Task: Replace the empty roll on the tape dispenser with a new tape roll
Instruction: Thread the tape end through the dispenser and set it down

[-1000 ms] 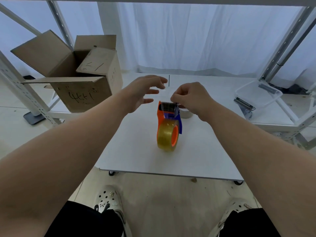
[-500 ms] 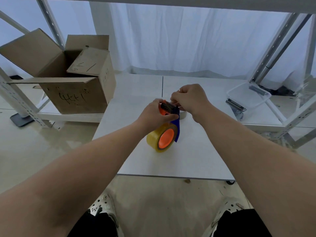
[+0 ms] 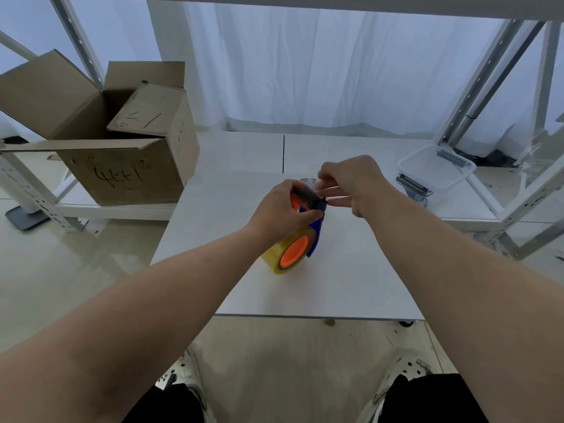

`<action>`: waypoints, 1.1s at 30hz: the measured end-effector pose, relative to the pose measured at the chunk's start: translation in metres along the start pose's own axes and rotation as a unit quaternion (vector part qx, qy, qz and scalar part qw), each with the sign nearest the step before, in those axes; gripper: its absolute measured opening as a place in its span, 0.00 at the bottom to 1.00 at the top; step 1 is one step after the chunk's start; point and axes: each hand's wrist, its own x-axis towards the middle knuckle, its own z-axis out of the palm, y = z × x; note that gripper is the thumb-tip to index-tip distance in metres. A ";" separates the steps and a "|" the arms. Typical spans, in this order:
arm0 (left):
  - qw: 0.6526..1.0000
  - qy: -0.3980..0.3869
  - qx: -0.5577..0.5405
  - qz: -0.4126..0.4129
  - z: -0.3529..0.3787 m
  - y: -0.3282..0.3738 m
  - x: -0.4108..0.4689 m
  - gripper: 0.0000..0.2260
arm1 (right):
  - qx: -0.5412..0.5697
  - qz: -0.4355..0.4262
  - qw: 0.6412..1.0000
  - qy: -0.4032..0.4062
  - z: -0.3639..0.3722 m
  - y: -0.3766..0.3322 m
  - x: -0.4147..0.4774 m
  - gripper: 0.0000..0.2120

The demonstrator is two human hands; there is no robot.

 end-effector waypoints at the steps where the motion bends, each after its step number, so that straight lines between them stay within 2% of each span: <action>1: 1.000 -0.003 0.000 -0.003 0.000 0.000 0.000 0.26 | -0.024 -0.023 0.999 0.004 0.001 0.001 0.001 0.05; 2: 1.000 -0.005 0.001 -0.006 0.001 0.001 -0.001 0.26 | -0.052 -0.048 0.997 0.009 0.002 0.000 0.002 0.03; 5: 1.000 -0.001 0.008 -0.017 0.000 -0.001 0.000 0.29 | -0.142 -0.122 0.982 0.024 0.004 -0.003 0.002 0.05; 9: 1.000 -0.011 0.021 -0.017 -0.002 -0.003 -0.002 0.30 | -0.181 -0.188 0.965 0.027 0.005 -0.008 0.001 0.05; 11: 1.000 -0.015 0.021 -0.012 -0.001 -0.003 -0.005 0.30 | -0.162 -0.179 0.970 0.026 0.002 -0.005 0.003 0.05; 17: 1.000 -0.015 0.000 -0.010 -0.002 -0.006 -0.006 0.29 | -0.030 -0.050 0.998 0.005 -0.012 0.007 0.006 0.07; 20: 1.000 -0.004 -0.012 -0.016 -0.001 -0.007 -0.005 0.28 | -0.032 -0.087 0.996 -0.003 -0.009 0.003 0.002 0.05; 24: 0.999 0.027 -0.030 -0.036 -0.001 -0.010 -0.003 0.30 | -0.094 -0.171 0.981 0.002 0.002 -0.001 -0.004 0.07; 28: 0.999 0.034 -0.028 -0.032 0.000 -0.009 -0.006 0.32 | -0.070 -0.155 0.984 0.049 0.003 0.001 -0.001 0.07; 33: 0.999 0.022 -0.018 -0.028 -0.002 -0.008 -0.009 0.31 | -0.068 -0.150 0.985 0.046 -0.001 0.004 0.005 0.08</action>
